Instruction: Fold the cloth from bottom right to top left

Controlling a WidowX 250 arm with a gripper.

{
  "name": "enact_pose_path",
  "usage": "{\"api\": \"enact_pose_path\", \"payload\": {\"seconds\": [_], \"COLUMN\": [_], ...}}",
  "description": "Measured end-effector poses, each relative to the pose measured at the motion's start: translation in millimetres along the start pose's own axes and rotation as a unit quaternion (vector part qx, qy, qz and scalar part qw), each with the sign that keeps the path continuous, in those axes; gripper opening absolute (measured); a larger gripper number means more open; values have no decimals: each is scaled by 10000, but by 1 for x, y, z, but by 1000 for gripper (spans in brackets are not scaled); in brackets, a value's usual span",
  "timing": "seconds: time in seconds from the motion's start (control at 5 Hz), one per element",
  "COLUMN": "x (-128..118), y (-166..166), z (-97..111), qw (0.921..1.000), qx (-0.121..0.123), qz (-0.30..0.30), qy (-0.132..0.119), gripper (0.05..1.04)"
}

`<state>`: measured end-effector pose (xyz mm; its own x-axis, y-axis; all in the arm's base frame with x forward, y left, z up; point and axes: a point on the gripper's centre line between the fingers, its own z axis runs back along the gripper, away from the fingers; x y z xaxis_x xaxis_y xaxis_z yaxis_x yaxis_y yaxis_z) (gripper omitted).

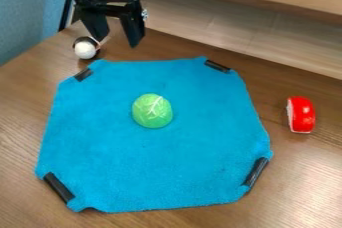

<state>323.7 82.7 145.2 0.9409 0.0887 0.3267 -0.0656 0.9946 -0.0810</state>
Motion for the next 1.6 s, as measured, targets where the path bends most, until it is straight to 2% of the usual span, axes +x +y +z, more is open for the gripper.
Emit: {"api": "enact_pose_path", "payload": {"seconds": [0.2,0.4,0.8,1.0,1.4,1.6], "x": [-5,-4,-11,-22,-43,-52], "y": [1,-22,-71,-110,-170,-189], "z": [-11,-15,-31,-51,-76,-85], "qw": [9998,9994,9952,9895,9837,9823], "qx": [-39,-155,-397,-546,-770,-798], "qz": [52,-172,-741,-1134,-1365,-1367], "qy": [177,260,498,711,884,1001], "gripper": [1000,1000,1000,1000,1000,1000]}}
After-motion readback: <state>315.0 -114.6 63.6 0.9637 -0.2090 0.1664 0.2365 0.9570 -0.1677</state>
